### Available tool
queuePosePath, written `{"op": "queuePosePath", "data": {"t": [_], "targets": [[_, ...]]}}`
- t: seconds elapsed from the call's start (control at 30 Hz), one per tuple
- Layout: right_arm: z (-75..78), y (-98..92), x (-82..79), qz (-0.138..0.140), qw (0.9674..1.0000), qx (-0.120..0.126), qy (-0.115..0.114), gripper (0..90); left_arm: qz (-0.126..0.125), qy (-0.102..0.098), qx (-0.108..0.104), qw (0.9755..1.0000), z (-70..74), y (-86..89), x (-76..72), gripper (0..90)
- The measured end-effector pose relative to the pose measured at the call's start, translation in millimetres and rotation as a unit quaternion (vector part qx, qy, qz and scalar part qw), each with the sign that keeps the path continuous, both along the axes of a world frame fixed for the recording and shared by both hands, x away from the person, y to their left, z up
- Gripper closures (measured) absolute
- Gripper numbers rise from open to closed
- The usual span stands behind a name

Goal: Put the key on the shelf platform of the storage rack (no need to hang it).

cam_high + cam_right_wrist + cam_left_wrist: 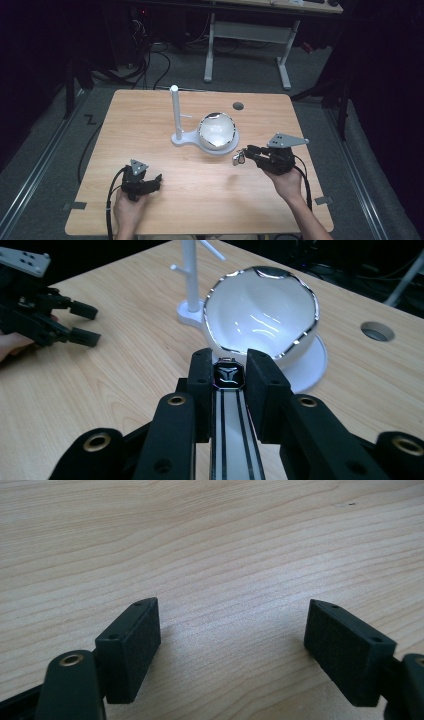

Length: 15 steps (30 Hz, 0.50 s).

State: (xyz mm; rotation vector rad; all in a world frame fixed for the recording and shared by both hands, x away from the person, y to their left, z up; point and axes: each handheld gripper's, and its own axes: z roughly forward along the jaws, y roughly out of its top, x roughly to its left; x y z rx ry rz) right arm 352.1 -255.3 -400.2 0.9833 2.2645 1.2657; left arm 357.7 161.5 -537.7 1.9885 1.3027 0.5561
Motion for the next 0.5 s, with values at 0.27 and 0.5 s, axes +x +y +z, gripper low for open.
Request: {"op": "queuePosePath", "data": {"t": [0.27, 0.5], "targets": [[8.2, 12.0, 7.5, 0.017, 0.9998, 0.006, 0.001, 74.5, 0.0, 0.0, 0.0, 1.0, 0.0, 0.0, 0.0, 22.8], [15.7, 21.3, 19.6, 0.026, 0.9996, 0.011, -0.001, 74.5, 0.0, 0.0, 0.0, 1.0, 0.0, 0.1, 0.0, 22.8]]}}
